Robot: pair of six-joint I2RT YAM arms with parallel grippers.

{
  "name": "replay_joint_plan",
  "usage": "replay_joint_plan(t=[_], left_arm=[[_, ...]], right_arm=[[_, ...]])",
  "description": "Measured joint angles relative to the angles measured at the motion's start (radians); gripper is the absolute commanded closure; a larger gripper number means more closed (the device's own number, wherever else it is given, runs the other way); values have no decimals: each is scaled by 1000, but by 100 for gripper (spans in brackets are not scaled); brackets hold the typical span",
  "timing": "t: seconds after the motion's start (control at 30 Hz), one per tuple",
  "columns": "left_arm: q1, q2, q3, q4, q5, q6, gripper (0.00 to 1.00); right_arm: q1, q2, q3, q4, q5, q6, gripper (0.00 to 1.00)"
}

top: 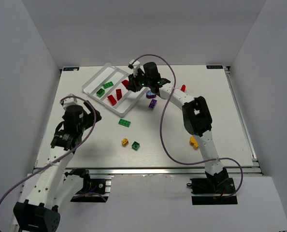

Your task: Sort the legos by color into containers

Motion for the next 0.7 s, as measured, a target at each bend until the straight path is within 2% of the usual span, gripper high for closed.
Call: replay_joint_plan(t=[0.13, 0.37, 0.4, 0.43, 0.5, 0.6, 0.63, 0.7], left_arm=[[0, -83, -51, -20, -3, -55, 2], [0, -140, -66, -59, -13, -110, 2], [0, -145, -66, -64, -13, -115, 2], [0, -148, -66, -67, -13, -119, 2], [0, -150, -66, -72, -13, -126, 2], [0, -150, -66, -83, -17, -135, 2], [0, -150, -66, -88, -21, -137, 2], [0, -150, -66, -90, -29, -139, 2]], right_arm=[[12, 74, 42, 77, 31, 4, 100], [23, 167, 90, 212, 95, 1, 100], [24, 179, 98, 227, 102, 0, 97], [24, 190, 107, 239, 107, 0, 87], [24, 202, 112, 257, 120, -2, 78], [24, 207, 111, 278, 133, -6, 60], [24, 207, 111, 284, 135, -8, 50], [24, 207, 111, 297, 140, -16, 43]])
